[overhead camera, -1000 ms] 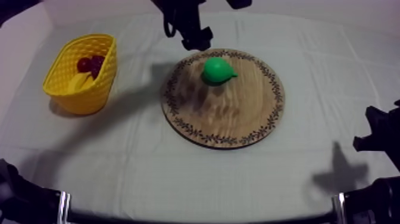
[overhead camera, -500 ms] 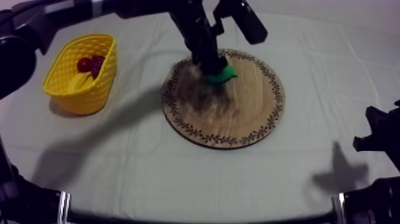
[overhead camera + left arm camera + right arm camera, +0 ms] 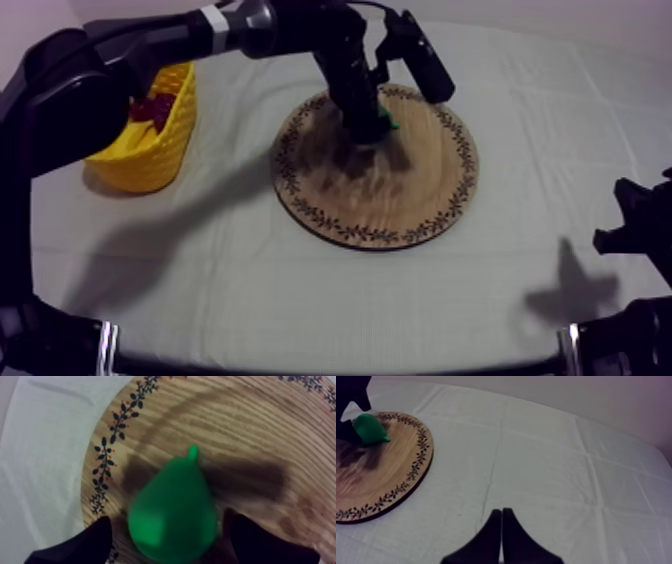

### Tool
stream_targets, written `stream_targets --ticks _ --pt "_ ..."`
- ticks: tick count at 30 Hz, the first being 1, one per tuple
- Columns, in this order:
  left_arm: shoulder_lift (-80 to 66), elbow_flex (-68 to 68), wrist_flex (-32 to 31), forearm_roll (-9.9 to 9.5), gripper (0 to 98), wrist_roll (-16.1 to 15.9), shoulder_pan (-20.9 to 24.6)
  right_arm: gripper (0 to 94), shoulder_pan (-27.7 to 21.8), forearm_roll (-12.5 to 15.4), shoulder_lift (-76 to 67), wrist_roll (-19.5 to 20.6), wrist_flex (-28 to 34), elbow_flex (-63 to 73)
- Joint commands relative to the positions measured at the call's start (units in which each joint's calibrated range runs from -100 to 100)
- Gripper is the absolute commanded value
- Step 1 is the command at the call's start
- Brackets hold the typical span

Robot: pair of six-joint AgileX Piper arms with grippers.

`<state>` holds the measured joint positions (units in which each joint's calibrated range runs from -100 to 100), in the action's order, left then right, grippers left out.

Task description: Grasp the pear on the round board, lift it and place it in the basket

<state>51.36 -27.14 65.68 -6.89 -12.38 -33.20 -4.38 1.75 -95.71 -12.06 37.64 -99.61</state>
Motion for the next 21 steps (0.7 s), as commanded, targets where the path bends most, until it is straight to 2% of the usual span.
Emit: stream_targets --ticks 1,8,10,16,21 --pt "0.6 -0.4 0.0 -0.04 85.3 -0.2 0.1 0.3 0.0 0.0 0.0 0.0 0.0 -0.1" --pt "2.0 -1.6 -0.3 0.21 79.5 -0.8 0.4 0.3 0.0 0.0 0.0 0.0 0.0 -0.1" --pt "2.2 -1.9 -0.8 0.47 74.4 -1.0 0.5 0.3 0.0 0.0 0.0 0.0 0.0 -0.1" --pt "2.2 -2.0 -2.7 1.42 47.7 -1.6 0.8 0.3 0.0 0.0 0.0 0.0 0.0 -0.1" --pt "1.8 -1.4 -3.1 2.26 41.3 -2.4 1.2 0.3 0.0 0.0 0.0 0.0 0.0 -0.1"
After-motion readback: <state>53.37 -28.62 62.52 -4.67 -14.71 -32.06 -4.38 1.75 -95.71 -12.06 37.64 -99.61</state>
